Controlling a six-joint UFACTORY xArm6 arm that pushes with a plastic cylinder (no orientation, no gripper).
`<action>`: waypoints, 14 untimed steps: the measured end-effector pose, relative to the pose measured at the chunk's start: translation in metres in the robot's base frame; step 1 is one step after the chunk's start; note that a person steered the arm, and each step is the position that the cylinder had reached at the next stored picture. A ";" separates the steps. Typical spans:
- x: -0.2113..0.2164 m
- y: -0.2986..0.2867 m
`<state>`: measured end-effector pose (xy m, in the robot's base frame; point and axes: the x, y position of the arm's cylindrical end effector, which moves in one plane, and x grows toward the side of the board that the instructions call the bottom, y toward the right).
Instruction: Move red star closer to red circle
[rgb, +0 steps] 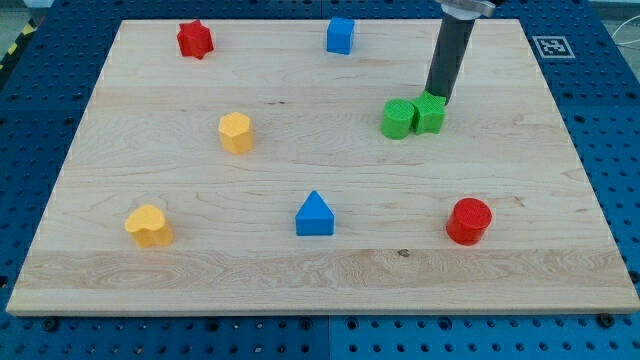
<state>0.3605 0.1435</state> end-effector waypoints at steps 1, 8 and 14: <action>-0.002 0.013; -0.045 -0.057; -0.053 -0.324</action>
<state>0.3072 -0.1801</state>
